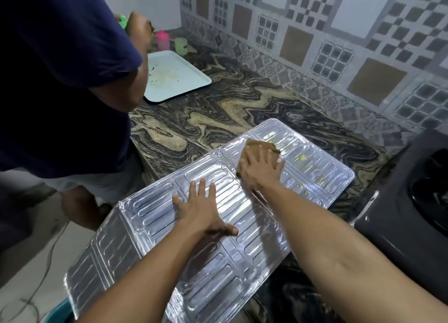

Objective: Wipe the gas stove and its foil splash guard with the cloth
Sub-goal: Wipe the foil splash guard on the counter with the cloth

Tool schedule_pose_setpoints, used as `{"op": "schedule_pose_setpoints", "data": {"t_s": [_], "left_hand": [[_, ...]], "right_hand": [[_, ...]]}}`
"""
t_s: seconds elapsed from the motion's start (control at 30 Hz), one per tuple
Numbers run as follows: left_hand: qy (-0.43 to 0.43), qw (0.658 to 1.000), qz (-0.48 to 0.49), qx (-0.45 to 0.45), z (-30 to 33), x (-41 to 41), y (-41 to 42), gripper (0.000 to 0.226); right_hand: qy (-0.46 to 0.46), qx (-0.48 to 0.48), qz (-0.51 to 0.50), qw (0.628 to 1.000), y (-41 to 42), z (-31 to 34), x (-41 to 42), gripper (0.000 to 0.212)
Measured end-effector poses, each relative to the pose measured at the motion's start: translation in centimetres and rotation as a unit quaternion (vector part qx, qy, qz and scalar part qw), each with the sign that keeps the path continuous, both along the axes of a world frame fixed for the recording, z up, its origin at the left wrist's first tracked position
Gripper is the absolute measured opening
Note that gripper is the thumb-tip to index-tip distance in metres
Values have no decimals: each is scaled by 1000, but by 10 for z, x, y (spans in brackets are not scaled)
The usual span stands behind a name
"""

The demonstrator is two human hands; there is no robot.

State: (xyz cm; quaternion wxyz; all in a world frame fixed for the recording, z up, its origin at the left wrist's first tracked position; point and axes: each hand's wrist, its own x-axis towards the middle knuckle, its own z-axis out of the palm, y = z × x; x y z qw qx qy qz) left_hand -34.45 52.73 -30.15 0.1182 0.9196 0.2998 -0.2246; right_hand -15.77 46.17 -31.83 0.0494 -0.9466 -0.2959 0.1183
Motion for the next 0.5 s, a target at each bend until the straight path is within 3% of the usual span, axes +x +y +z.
{"op": "schedule_pose_setpoints", "data": {"t_s": [0.23,0.5], "left_hand": [[1,1000,5,-10,3,3,1,148],[16,1000,8,-18,5,5,1,149]], "right_hand": [[-14,-72,-182,981,-63,5,-17,67],[1,-29,-184,982,-98,0,-106,69]]}}
